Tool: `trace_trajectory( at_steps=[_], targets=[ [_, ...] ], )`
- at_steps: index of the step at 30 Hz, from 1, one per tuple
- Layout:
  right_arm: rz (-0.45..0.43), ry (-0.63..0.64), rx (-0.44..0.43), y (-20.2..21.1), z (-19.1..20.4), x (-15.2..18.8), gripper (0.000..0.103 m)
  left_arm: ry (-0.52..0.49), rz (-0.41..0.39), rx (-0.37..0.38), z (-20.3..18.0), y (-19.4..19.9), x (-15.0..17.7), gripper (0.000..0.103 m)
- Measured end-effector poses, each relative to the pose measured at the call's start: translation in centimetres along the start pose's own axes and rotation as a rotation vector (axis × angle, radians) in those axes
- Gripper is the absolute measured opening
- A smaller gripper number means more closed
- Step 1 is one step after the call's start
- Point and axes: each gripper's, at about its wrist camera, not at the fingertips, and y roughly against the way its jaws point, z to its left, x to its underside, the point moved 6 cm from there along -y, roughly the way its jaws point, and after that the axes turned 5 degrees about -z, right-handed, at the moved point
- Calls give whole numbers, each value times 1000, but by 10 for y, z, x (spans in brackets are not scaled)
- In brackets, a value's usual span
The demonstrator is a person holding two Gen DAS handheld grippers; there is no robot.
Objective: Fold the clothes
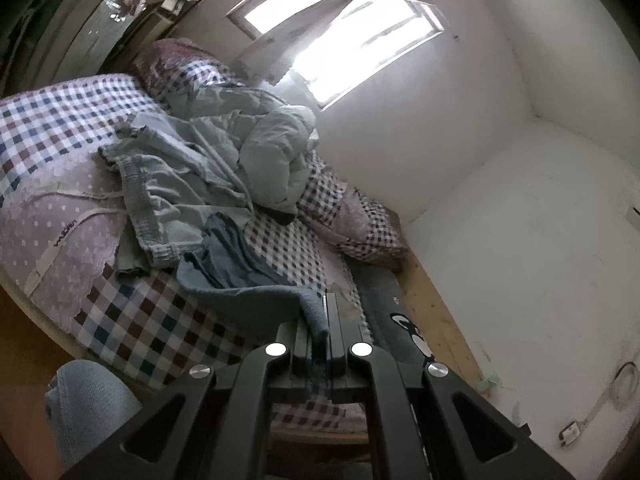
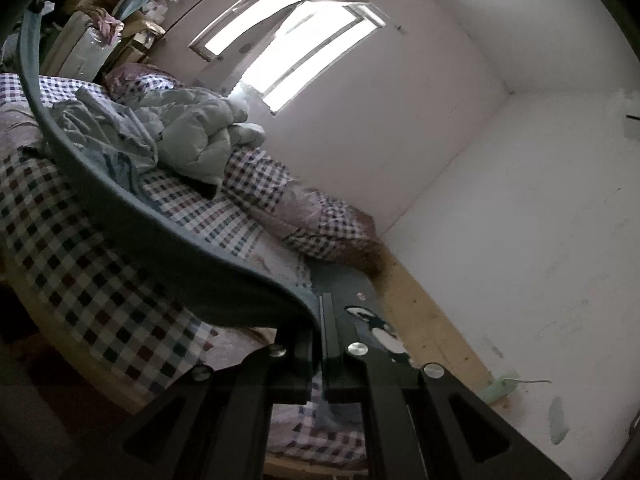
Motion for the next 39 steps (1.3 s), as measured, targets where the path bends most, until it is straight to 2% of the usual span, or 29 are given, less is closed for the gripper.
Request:
trace_trajectory(
  at_steps=[9,18,24,29,34,39],
  targets=[
    [32,1,-55,-32,9,-2,0,47,10,-23,10,-43,-22,3],
    [89,9,-151,-102,18,-12,0,79,38,-102,29,-120,-53,3],
    [132,40,-212,-176,33,-16,0,94,81,-200,59,-191,-65,3],
    [199,70,-280,-248,59,-6,0,94,112,-284,90,-255,-71,3],
    [284,85,-358,-329,98,17,0,65,139,-330,118,-322,-72,3],
    [381,96,-445,-406,139,44,0,22,192,-442,167,-393,-60,3]
  ],
)
